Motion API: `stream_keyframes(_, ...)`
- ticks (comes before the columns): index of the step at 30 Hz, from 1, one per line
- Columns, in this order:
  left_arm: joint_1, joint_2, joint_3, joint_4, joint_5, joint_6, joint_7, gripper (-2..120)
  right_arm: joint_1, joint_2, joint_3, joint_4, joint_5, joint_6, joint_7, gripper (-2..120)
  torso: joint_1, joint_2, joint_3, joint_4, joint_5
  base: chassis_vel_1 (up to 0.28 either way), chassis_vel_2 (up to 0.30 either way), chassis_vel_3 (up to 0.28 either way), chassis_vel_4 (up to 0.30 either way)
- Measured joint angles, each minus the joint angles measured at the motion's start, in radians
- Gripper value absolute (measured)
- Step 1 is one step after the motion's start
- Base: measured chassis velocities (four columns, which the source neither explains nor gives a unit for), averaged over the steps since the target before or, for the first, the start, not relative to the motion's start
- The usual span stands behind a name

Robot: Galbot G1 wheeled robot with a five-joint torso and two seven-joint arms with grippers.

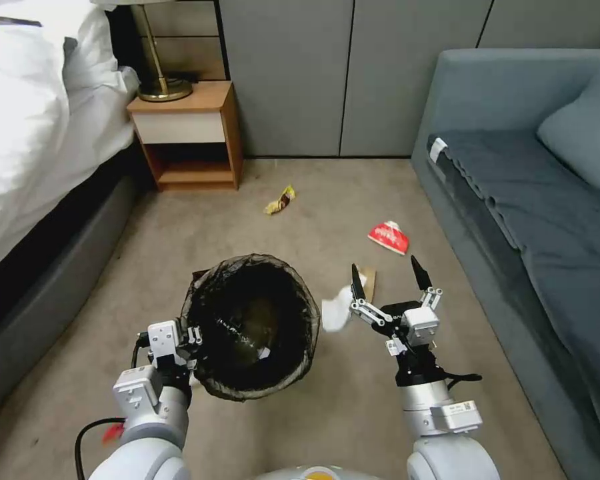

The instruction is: Pick up the trash bin, then pick up the garbage from the floor and place it into the trash bin.

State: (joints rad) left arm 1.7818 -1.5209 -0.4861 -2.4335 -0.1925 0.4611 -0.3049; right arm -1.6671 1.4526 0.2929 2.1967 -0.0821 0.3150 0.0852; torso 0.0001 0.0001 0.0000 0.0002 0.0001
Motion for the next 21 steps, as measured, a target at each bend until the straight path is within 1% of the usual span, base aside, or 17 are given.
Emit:
stream_keyframes(3, 0.000, 0.000, 0.001, 0.000, 0.000, 0.000, 0.000, 1, 0.000, 0.000, -0.002, 0.001, 0.001, 0.000, 0.003, 100, 0.000, 0.000, 0.000, -0.0004, -0.0003, -0.298, 0.305, 0.303, -0.299)
stream_keyframes(4, 0.000, -0.001, 0.001, 0.000, 0.000, 0.000, 0.000, 1, 0.000, 0.000, -0.003, 0.002, 0.002, 0.000, 0.003, 100, 0.000, 0.000, 0.000, -0.0003, 0.0003, -0.288, 0.268, 0.248, -0.263)
stream_keyframes(8, 0.000, -0.001, 0.001, 0.000, 0.001, 0.001, 0.000, 1, -0.001, 0.001, -0.004, 0.004, 0.002, 0.000, 0.003, 100, 0.000, 0.000, 0.000, -0.0002, 0.0000, -0.157, 0.212, 0.155, -0.124)
stream_keyframes(11, 0.002, -0.001, 0.001, 0.000, 0.001, 0.001, 0.000, 1, -0.003, 0.001, -0.004, 0.005, 0.001, 0.000, 0.002, 100, 0.000, 0.000, 0.000, -0.0003, -0.0002, -0.027, 0.010, 0.008, -0.023)
stream_keyframes(15, 0.003, -0.001, 0.001, 0.000, 0.001, 0.001, -0.001, 1, -0.006, 0.002, -0.005, 0.006, 0.000, 0.002, 0.001, 100, 0.000, 0.000, 0.000, -0.0003, -0.0001, 0.076, -0.060, -0.065, 0.048)
stream_keyframes(21, 0.002, -0.001, 0.002, -0.002, 0.001, 0.001, -0.001, 1, -0.007, 0.003, -0.005, 0.009, -0.001, 0.002, -0.001, 100, 0.000, 0.000, 0.000, -0.0002, -0.0001, 0.005, -0.007, -0.012, 0.006)
